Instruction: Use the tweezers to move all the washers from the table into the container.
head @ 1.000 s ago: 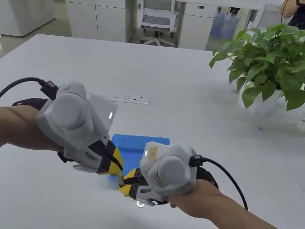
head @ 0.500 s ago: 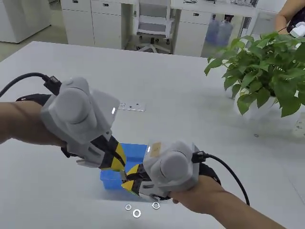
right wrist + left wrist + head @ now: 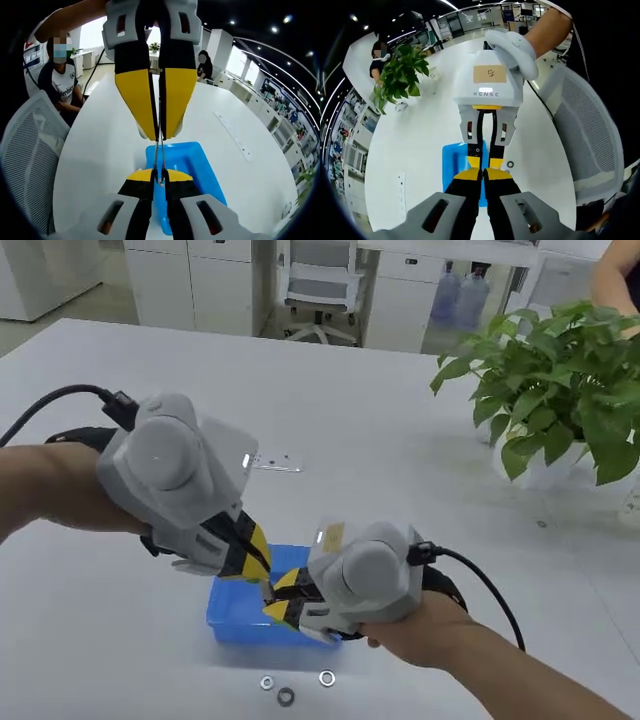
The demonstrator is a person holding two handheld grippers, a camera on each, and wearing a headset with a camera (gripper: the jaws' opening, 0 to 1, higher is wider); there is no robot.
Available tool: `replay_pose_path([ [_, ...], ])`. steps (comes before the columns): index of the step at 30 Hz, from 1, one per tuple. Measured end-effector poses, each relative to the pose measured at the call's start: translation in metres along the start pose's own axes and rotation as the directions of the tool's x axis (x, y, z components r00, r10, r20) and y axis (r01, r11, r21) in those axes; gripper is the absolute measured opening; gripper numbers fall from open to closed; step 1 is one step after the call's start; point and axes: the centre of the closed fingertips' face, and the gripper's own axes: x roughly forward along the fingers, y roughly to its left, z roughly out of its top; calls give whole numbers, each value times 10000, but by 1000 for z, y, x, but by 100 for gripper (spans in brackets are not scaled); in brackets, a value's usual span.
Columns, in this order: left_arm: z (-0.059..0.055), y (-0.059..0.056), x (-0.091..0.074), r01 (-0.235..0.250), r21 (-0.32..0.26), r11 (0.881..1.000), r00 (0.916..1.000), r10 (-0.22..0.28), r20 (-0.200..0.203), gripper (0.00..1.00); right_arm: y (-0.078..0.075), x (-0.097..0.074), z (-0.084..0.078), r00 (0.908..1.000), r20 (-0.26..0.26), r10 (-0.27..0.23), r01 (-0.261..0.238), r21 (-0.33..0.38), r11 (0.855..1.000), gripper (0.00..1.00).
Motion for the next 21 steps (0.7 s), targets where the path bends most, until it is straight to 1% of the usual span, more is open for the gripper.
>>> replay_pose_path([
  [11,-17,18,13,19,-225,9997,10000,-20,-45,6,-15,18,-10,9998,-63,200,-199,205,9996,9],
  [21,-32,27,27,136,-402,9991,9999,-139,-72,6,-24,35,-22,9989,-168,430,-423,369,9984,9],
])
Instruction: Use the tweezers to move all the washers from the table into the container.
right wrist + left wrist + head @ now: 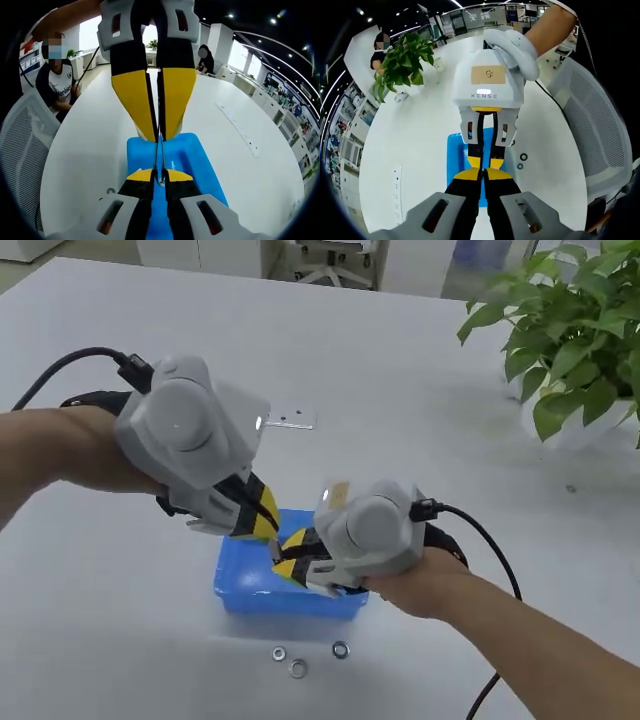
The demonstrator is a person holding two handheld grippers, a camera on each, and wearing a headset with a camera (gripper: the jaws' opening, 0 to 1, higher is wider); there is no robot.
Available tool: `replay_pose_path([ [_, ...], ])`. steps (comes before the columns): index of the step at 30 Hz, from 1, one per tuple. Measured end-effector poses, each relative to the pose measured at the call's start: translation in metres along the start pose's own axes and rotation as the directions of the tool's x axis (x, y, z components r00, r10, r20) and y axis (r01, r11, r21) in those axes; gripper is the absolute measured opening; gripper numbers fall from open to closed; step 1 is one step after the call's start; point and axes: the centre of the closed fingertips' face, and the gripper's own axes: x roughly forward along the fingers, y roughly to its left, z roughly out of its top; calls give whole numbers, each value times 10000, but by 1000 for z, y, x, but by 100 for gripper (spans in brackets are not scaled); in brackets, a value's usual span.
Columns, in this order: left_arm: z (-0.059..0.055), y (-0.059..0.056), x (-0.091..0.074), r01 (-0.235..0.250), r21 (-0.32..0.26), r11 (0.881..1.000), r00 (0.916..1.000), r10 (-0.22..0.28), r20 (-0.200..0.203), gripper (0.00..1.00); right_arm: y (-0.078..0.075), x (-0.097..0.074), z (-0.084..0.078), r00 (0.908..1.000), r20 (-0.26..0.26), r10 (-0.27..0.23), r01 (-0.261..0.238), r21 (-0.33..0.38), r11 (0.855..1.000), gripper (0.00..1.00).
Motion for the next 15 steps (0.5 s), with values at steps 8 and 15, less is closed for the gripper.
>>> replay_pose_path([
  [8,-8,5,10,115,-92,9999,9999,-115,-15,6,-5,9,-9,9998,-121,159,-157,166,9997,10],
  [15,-12,5,16,197,-159,9997,9998,-197,-13,6,-5,15,-15,9992,-263,288,-283,210,9994,10],
])
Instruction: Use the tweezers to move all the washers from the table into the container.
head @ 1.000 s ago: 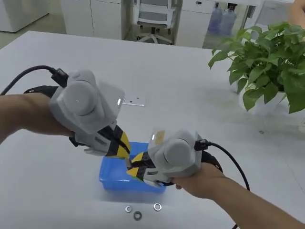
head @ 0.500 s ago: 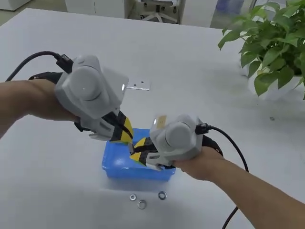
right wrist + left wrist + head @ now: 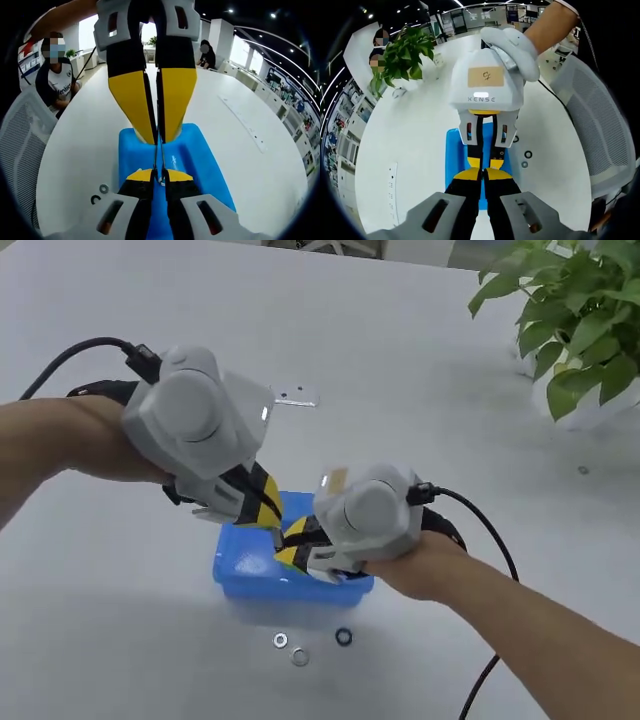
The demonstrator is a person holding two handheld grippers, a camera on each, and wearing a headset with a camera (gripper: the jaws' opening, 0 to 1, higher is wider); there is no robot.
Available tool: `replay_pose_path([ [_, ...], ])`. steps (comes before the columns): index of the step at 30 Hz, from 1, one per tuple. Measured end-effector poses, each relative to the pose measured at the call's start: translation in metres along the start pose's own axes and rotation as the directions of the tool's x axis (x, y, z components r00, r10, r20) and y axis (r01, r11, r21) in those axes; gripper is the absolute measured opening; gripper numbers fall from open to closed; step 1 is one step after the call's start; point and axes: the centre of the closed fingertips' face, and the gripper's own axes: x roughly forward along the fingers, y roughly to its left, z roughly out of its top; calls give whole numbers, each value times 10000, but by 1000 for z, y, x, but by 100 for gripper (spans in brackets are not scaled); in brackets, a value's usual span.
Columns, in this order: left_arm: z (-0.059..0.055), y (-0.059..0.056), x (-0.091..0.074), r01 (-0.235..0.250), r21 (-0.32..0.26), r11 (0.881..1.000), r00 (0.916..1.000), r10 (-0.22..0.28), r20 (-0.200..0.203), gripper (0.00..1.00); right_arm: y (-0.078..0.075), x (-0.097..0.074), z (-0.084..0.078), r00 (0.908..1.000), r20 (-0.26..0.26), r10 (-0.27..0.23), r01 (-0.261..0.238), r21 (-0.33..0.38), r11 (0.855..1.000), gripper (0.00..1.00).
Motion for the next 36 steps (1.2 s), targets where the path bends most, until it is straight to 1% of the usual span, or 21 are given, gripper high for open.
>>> replay_pose_path([
  [16,-2,-1,0,0,-38,10000,10000,-1,-62,6,1,1,-1,10000,-62,28,-29,-45,10000,10],
  [28,8,-5,-11,-184,114,9998,9998,185,-69,6,4,-9,10,9998,95,-145,147,-166,9998,10],
  [36,18,-12,-23,-357,285,9990,9993,359,-58,6,9,-20,20,9990,233,-369,376,-272,9989,10],
])
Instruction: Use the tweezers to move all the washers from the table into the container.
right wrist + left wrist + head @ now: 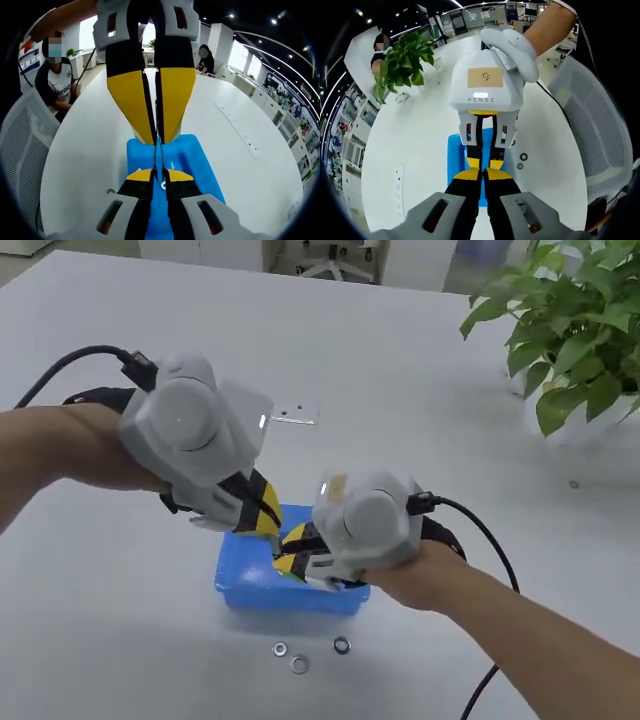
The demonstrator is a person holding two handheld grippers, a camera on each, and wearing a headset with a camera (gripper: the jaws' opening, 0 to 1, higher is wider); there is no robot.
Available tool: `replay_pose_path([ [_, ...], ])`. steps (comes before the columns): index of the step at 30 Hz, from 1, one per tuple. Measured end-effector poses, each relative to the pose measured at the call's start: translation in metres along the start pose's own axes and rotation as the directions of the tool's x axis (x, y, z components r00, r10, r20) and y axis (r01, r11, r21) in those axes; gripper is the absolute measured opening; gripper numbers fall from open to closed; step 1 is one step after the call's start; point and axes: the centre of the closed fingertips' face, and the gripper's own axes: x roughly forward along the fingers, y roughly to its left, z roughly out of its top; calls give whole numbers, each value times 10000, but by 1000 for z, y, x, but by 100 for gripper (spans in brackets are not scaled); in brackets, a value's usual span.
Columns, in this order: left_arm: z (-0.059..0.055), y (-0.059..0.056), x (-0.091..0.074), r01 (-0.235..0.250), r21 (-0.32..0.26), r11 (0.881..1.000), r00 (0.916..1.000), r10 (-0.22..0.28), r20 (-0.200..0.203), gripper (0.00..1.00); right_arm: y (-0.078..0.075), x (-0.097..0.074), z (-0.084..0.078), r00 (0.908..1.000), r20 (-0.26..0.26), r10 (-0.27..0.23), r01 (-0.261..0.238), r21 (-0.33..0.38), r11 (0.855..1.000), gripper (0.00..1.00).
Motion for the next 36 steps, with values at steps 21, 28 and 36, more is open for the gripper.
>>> replay_pose_path([
  [21,19,-26,-24,-239,347,9991,9997,241,-55,6,27,-24,20,9994,180,-279,284,-266,9992,10],
  [28,25,-38,-25,-214,404,9990,9998,216,-28,6,37,-29,20,9990,220,-387,391,-209,9990,11],
  [36,28,-54,-21,-101,358,9993,9999,100,21,6,53,-32,13,9992,163,-360,361,-79,9993,11],
])
